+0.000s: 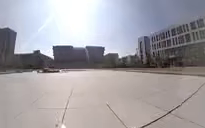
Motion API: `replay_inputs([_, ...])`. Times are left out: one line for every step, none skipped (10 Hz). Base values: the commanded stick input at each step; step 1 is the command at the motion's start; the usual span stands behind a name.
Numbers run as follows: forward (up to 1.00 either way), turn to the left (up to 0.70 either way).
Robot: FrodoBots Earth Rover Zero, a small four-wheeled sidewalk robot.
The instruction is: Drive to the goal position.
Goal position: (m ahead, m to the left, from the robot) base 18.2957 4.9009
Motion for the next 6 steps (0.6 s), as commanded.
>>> replay_inputs([0.7, 0.0])
replay_inputs([0.7, 0.0])
replay_inputs([0.7, 0.0])
replay_inputs([0.7, 0.0])
replay_inputs([0.7, 0.0])
replay_inputs([0.7, 0.0])
